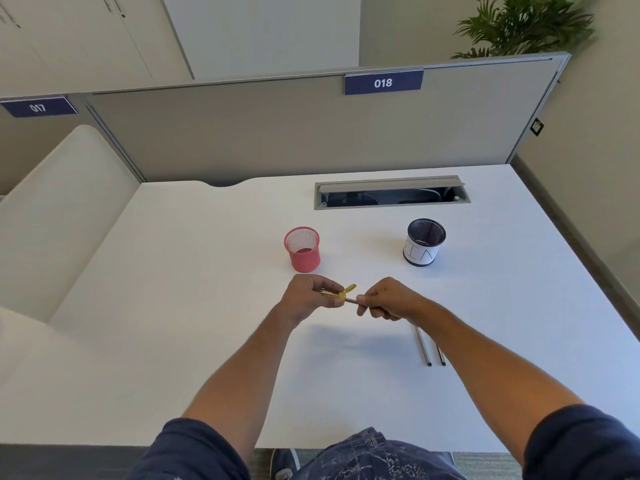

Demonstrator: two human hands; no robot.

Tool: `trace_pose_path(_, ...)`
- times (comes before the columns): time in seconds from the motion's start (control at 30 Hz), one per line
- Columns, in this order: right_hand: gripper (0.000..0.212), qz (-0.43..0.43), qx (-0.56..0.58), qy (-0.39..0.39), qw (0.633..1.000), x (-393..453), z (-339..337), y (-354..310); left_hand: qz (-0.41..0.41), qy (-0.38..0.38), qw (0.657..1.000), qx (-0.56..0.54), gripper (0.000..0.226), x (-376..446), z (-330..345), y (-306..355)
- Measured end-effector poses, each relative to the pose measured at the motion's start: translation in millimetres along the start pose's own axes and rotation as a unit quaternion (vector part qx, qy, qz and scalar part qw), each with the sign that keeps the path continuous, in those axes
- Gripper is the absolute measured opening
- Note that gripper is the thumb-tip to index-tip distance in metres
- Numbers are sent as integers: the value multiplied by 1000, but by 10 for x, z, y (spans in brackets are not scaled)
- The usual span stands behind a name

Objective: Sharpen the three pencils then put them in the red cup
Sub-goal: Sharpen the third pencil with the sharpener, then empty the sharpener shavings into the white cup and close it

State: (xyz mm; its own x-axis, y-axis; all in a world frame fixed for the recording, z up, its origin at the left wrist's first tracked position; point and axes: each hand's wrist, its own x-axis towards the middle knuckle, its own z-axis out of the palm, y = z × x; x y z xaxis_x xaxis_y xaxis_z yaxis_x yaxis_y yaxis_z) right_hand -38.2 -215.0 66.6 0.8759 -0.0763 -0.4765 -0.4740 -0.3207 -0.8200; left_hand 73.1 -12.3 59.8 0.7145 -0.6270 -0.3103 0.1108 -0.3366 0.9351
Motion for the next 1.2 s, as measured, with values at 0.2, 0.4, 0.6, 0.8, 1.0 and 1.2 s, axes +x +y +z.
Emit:
trace_pose_path(0.2, 18, -78, -130, 27, 988, -42, -19, 13, -11, 2, 1000, 3, 23, -16, 69, -42)
trace_pose_path(0.4, 20, -227, -376, 193, 877, -13, 133, 101, -51, -1, 999, -18, 17, -14, 54, -55)
trace_pose_path(0.6, 24, -67, -216, 131, 965, 66, 152, 12, -27, 1, 1000, -11, 14, -41, 45, -51)
trace_pose_path(0.8, 33, 52, 39, -62, 996, 23, -4, 17, -9, -2, 1000, 5, 27, -44, 78, -69)
trace_pose_path(1.0, 14, 89, 67, 94, 989, 29, -114, 419, -16, 32, 999, -20, 25, -48, 62, -180)
trace_pose_path(1.2, 14, 142, -33, 260, 954, 64, -56, 702, -21, 39, 999, -20, 24, -56, 108, -201)
